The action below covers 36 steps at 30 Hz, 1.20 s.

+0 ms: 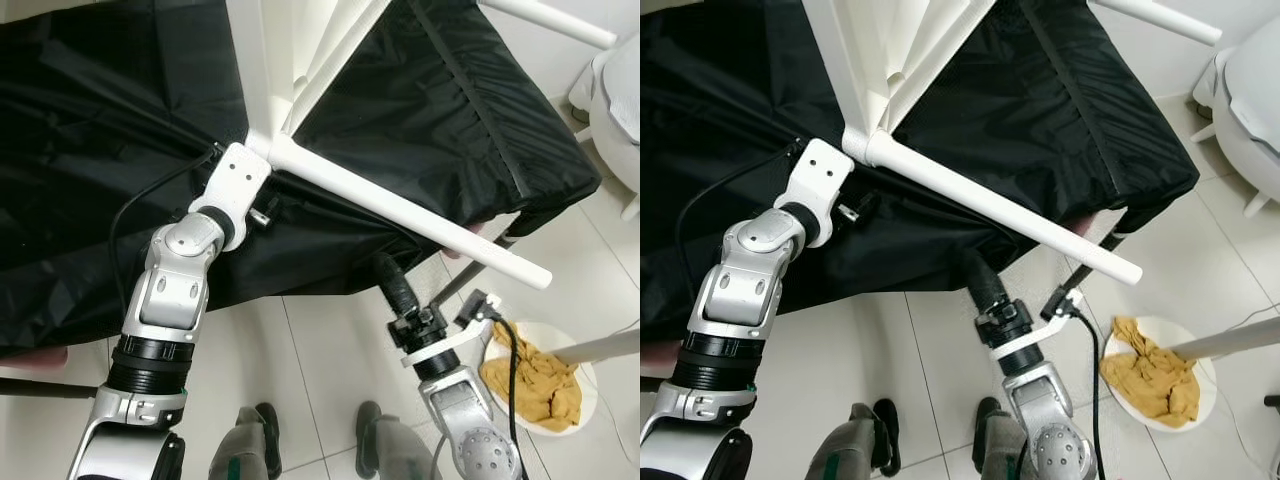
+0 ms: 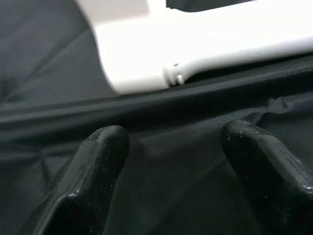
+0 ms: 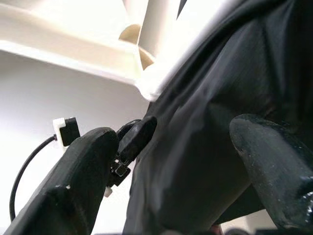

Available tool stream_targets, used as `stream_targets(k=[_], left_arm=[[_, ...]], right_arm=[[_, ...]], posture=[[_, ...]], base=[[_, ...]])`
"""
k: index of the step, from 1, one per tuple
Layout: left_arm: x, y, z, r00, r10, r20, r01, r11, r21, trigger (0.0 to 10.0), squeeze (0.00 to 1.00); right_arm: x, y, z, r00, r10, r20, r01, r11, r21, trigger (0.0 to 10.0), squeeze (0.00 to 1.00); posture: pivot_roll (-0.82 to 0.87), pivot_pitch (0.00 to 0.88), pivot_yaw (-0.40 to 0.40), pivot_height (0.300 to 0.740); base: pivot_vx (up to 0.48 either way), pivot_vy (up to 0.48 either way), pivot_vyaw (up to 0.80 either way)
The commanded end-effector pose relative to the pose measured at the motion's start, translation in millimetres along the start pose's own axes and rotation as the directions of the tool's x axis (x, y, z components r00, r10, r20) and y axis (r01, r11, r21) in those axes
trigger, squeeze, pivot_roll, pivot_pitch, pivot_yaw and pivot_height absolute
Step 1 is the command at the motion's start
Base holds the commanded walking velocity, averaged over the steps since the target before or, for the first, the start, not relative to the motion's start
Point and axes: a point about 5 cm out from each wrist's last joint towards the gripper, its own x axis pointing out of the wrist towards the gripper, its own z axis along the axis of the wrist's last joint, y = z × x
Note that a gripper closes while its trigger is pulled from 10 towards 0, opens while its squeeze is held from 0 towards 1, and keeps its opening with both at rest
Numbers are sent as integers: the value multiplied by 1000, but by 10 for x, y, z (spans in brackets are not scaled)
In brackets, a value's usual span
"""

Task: Building children table

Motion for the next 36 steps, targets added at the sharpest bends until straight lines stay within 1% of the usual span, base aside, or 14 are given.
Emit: stream_targets(k=[1, 4, 7, 9, 11, 12, 14, 22, 25, 27, 28, 31, 33, 36], left_arm=[[-4, 39, -92, 996, 82, -29, -82, 997, -7, 10000, 0], [-3, 50, -104, 996, 85, -31, -85, 996, -17, 10000, 0], [-13, 77, -117, 996, 85, -31, -86, 996, -37, 10000, 0], [-17, 83, -120, 996, 78, -30, -80, 996, -48, 10000, 0], [-26, 93, -138, 998, 50, -36, -54, 992, -117, 10000, 0], [-26, 93, -138, 998, 50, -36, -54, 992, -117, 10000, 0], [-34, 129, -134, 999, 25, -20, -28, 979, -200, 10000, 0], [-71, 238, -80, 998, 31, 53, -20, 979, -202, 10000, 0], [-128, 318, -34, 992, 62, 109, -36, 974, -223, 10000, 0], [-128, 318, -34, 992, 62, 109, -36, 974, -223, 10000, 0], [-169, 375, -25, 987, 91, 133, -50, 958, -281, 10000, 0], [-189, 404, -26, 984, 108, 145, -61, 952, -300, 10000, 0], [-224, 455, -35, 977, 143, 157, -88, 946, -310, 10000, 0], [-240, 471, -44, 974, 156, 163, -98, 944, -316, 10000, 0]], right_arm=[[-24, 39, -62, 999, 24, -25, -23, 999, 29, 10000, 0], [-29, 61, -99, 995, 54, -85, -53, 999, 10, 10000, 0], [-51, 59, -124, 982, 64, -179, -74, 996, -48, 10000, 0], [-43, 58, -115, 977, 65, -202, -83, 993, -79, 10000, 0], [-9, 80, -82, 967, 92, -237, -124, 985, -122, 10000, 0], [-9, 80, -82, 967, 92, -237, -124, 985, -122, 10000, 0], [117, 157, 20, 959, 134, -248, -185, 964, -193, 10000, 0], [380, 244, 274, 964, 167, -208, -230, 914, -333, 10000, 0], [499, 216, 412, 976, 135, -171, -198, 879, -433, 10000, 0], [499, 216, 412, 976, 135, -171, -198, 879, -433, 10000, 0], [597, 160, 505, 987, 70, -141, -131, 864, -486, 10000, 0], [641, 130, 535, 991, 31, -131, -95, 850, -518, 10000, 0], [712, 67, 579, 994, -52, -99, -16, 814, -581, 10000, 0], [745, 38, 596, 992, -90, -88, 19, 797, -604, 10000, 0]], posture=[[65, 273, 75, 740], [65, 265, 67, 740], [65, 260, 62, 740], [65, 254, 60, 740], [64, 248, 56, 740], [64, 248, 56, 740], [62, 236, 48, 740], [54, 210, 39, 740], [54, 189, 32, 740], [54, 189, 32, 740], [54, 179, 26, 740], [53, 174, 26, 740], [51, 164, 18, 740], [48, 158, 13, 740]], base=[[0, 0, 0], [0, 0, 0], [0, 0, 0], [0, 0, 0], [0, 0, 0], [0, 0, 0], [0, 0, 0], [0, 0, 0], [0, 0, 0], [0, 0, 0], [0, 0, 0], [0, 0, 0], [0, 0, 0], [0, 0, 0]])
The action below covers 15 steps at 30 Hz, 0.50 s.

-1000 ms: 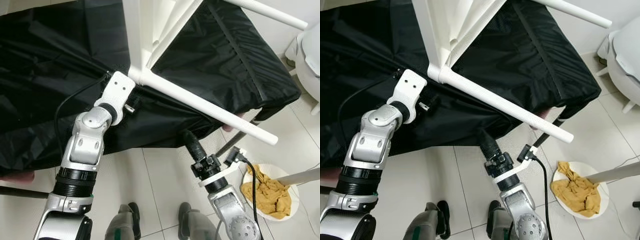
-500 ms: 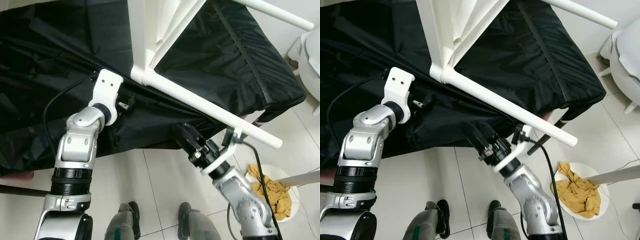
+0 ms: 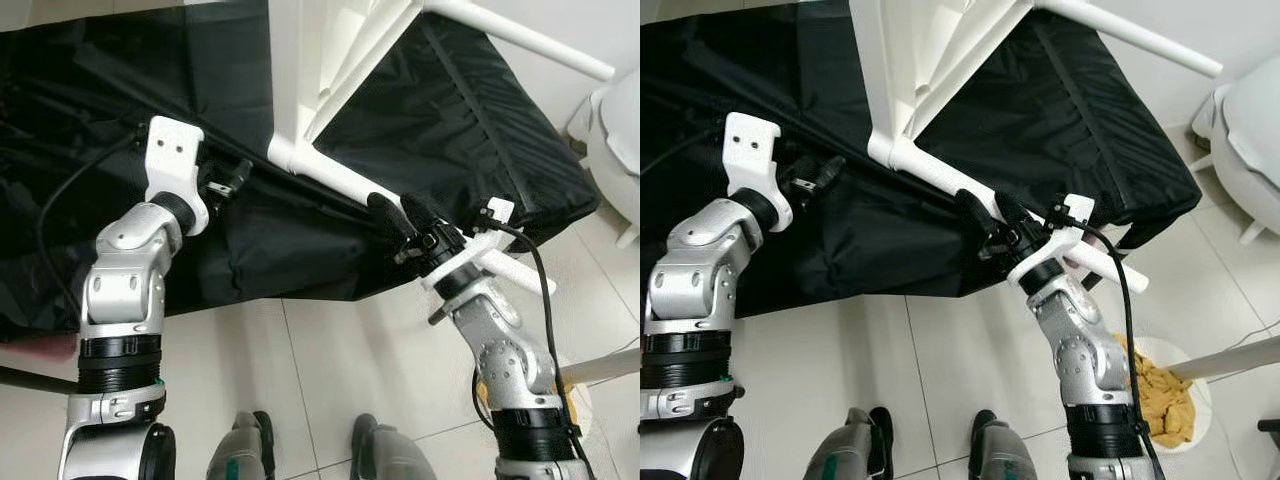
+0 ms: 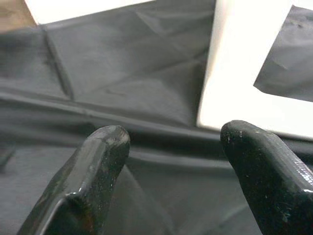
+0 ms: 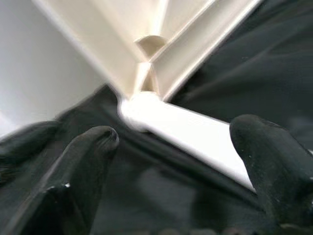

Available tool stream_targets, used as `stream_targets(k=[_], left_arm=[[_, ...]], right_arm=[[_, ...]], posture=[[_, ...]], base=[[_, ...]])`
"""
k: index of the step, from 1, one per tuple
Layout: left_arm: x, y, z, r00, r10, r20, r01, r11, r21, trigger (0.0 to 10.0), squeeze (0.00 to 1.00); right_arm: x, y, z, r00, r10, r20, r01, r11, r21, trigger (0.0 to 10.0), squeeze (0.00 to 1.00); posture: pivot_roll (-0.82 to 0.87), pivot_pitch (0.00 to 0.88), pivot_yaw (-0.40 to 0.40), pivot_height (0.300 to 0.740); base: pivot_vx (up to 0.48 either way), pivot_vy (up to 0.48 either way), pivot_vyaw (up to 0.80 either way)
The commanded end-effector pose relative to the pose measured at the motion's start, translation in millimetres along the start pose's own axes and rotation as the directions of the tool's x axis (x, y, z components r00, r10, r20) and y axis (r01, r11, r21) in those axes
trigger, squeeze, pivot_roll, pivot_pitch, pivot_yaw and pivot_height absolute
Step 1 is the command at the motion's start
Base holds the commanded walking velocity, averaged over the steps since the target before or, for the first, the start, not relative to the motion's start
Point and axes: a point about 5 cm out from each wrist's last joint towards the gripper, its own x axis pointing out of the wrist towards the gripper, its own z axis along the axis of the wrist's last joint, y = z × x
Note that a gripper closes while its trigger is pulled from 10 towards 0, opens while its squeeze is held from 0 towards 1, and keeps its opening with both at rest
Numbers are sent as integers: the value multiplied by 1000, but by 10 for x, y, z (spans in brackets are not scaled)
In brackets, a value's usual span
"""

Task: Building children table

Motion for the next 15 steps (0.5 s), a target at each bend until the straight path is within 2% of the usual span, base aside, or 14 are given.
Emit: stream_targets(k=[1, 5, 6, 8, 11, 14, 15], left_arm=[[-54, 41, -20, 999, 51, 18, -51, 999, -9, 10000, 0], [-76, 64, -53, 997, 71, 26, -71, 997, -5, 10000, 0], [-88, 79, -81, 996, 81, 26, -81, 997, -4, 10000, 0], [-88, 79, -81, 996, 81, 26, -81, 997, -4, 10000, 0], [-146, 147, -201, 984, 174, 39, -173, 985, -20, 10000, 0], [-165, 162, -244, 980, 196, 40, -194, 980, -41, 10000, 0], [-185, 168, -289, 975, 216, 50, -212, 975, -70, 10000, 0]], right_arm=[[8, -57, -30, 998, -56, -24, 55, 997, -47, 10000, 0], [49, -86, -11, 995, -96, -21, 93, 991, -99, 10000, 0], [68, -93, 8, 994, -109, -7, 107, 984, -145, 10000, 0], [68, -93, 8, 994, -109, -7, 107, 984, -145, 10000, 0], [119, -118, 40, 989, -135, 56, 145, 947, -288, 10000, 0], [126, -122, 33, 987, -145, 69, 159, 935, -317, 10000, 0], [124, -138, -3, 984, -162, 76, 179, 918, -355, 10000, 0]], posture=[[44, 153, 11, 740], [39, 145, 9, 740], [34, 139, 10, 740], [34, 139, 10, 740], [32, 120, 12, 740], [30, 112, 15, 740], [27, 106, 17, 740]], base=[[0, 0, 0], [0, 0, 0], [0, 0, 0], [0, 0, 0], [0, 0, 0], [0, 0, 0], [0, 0, 0]])
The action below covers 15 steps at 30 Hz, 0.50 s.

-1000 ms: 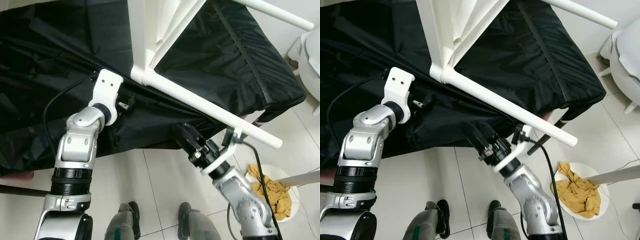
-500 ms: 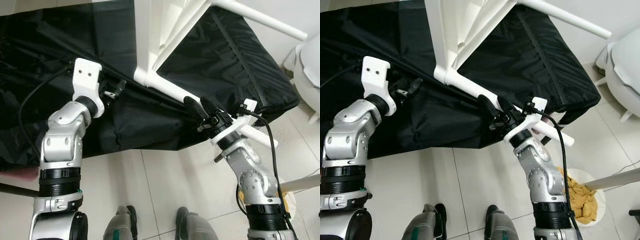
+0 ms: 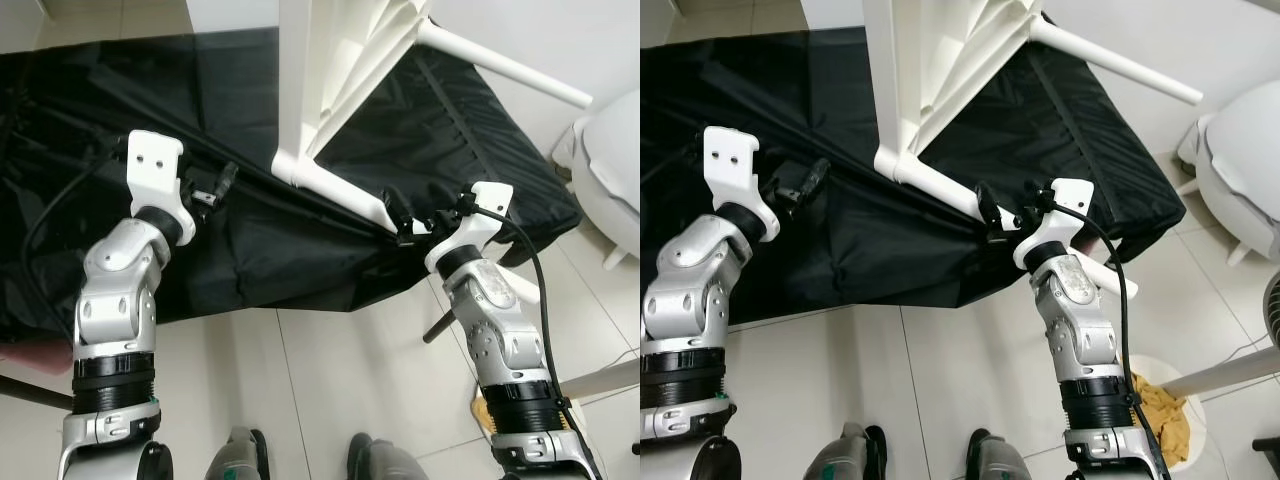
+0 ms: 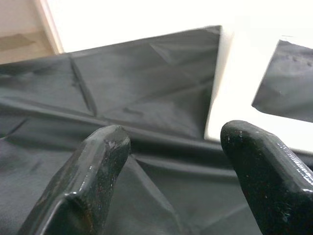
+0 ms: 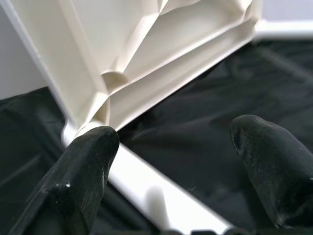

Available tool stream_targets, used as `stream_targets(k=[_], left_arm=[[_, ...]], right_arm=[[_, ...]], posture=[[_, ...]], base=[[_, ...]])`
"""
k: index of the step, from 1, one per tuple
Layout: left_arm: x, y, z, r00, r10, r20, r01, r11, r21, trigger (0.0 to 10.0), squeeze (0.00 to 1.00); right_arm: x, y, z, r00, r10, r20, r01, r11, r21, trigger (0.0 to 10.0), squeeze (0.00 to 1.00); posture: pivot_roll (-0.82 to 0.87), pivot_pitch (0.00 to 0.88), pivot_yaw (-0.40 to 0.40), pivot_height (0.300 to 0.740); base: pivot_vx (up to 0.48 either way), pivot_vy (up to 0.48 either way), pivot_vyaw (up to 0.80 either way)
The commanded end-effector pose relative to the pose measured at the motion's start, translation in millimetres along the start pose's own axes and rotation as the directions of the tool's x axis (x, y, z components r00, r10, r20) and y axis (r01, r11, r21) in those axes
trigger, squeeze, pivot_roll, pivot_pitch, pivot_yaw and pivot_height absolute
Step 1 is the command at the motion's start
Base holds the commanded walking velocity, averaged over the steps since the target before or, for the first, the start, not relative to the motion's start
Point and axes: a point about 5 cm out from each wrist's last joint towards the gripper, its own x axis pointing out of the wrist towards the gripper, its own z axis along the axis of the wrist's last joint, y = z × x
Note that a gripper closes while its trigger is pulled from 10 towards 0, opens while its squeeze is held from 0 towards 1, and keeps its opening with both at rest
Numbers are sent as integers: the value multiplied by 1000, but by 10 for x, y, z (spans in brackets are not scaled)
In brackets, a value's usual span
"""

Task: Building children table

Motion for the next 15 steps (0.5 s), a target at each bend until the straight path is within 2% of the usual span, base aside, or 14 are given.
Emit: stream_targets(k=[1, 3, 7, 12, 15], left_arm=[[-46, 102, -91, 986, 168, -9, -168, 985, -23, 10000, 0], [-80, 96, -171, 983, 182, 11, -182, 983, -37, 10000, 0], [-97, 75, -227, 985, 174, 16, -173, 984, -35, 10000, 0], [-185, 101, -507, 967, 255, 25, -252, 964, -79, 10000, 0], [-193, 97, -541, 967, 255, 25, -253, 965, -71, 10000, 0]], right_arm=[[-5, 21, -64, 1000, -9, -9, 9, 999, -39, 10000, 0], [-34, 25, -156, 999, -34, -9, 33, 995, -93, 10000, 0], [-60, 28, -199, 999, -41, -6, 40, 994, -99, 10000, 0], [-233, -49, -397, 994, -105, 4, 105, 987, -124, 10000, 0], [-255, -84, -411, 992, -125, 8, 125, 984, -125, 10000, 0]], posture=[[27, 106, 17, 740], [28, 101, 19, 740], [27, 96, 23, 740], [21, 77, 36, 740], [16, 75, 34, 740]], base=[[0, 0, 0], [0, 0, 0], [0, 0, 0], [0, 0, 0], [0, 0, 0]])
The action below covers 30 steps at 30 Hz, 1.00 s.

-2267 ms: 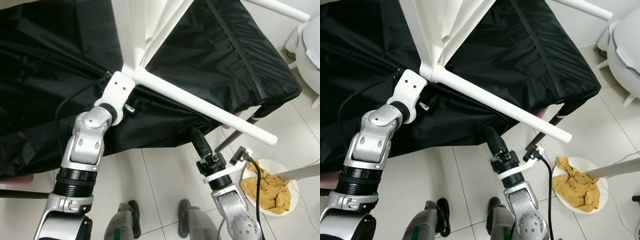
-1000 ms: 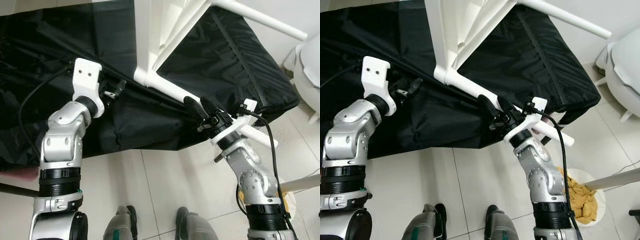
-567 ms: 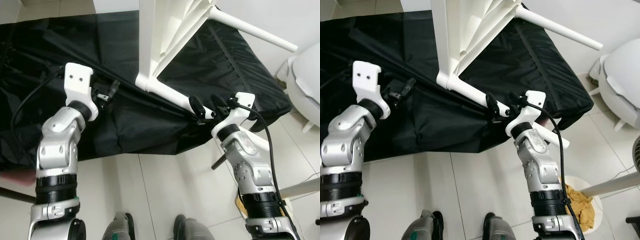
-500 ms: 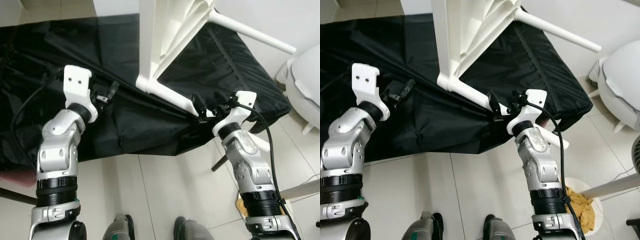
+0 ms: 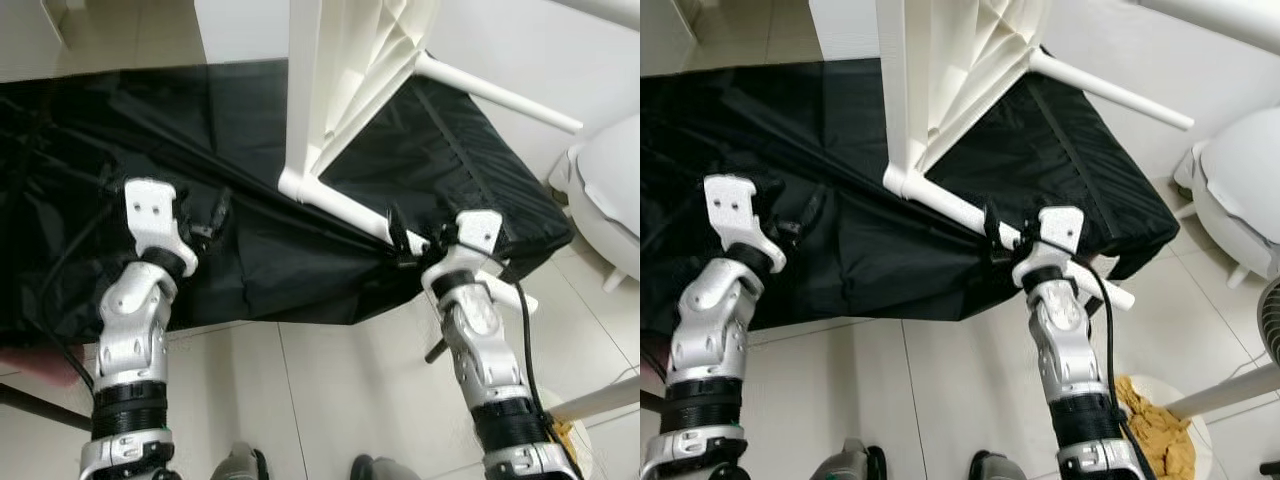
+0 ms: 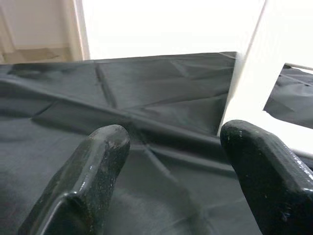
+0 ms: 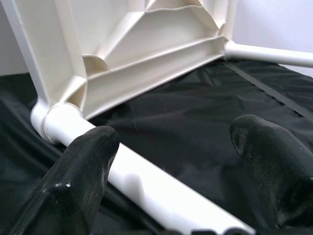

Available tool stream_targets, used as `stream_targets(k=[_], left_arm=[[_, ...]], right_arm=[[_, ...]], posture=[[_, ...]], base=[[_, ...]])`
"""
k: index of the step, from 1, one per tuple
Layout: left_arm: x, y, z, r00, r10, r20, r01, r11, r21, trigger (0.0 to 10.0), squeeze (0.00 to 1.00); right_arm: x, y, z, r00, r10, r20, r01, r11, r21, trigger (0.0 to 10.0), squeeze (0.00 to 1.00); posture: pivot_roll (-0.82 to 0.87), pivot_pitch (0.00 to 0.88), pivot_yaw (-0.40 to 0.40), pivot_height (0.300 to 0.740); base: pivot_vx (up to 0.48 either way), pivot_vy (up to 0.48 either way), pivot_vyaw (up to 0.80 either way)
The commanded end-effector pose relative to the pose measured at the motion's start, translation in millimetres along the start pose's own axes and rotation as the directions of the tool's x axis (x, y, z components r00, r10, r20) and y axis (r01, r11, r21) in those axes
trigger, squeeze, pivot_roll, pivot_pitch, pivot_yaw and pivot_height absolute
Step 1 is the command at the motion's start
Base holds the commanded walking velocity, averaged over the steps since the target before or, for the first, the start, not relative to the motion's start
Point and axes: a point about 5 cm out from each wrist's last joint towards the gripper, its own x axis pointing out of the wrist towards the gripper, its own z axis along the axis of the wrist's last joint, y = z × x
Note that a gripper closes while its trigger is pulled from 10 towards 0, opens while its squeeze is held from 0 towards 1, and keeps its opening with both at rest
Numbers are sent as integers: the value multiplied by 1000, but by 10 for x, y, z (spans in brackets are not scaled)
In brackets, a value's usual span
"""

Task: Building children table

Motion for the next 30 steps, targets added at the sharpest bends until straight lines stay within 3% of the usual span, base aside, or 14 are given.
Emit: stream_targets(k=[1, 9, 14, 30], left_arm=[[-57, 110, -77, 981, 196, -7, -196, 981, 5, 10000, 0], [-106, 91, -193, 982, 185, -24, -185, 982, 31, 10000, 0], [-169, 23, -275, 992, 121, -28, -120, 992, 23, 10000, 0], [-273, 34, -431, 987, 159, -29, -158, 987, 29, 10000, 0]], right_arm=[[-29, -30, -32, 1000, -20, 6, 20, 1000, -9, 10000, 0], [-66, -86, -110, 999, -38, -4, 38, 999, -37, 10000, 0], [-93, -74, -176, 999, -44, -12, 43, 998, -51, 10000, 0], [-141, -48, -320, 999, -36, -31, 34, 998, -62, 10000, 0]], posture=[[14, 73, 31, 740], [8, 65, 29, 740], [3, 53, 23, 740], [20, 49, 1, 740]], base=[[0, 0, 0], [0, 0, 0], [0, 0, 0], [0, 0, 0]])
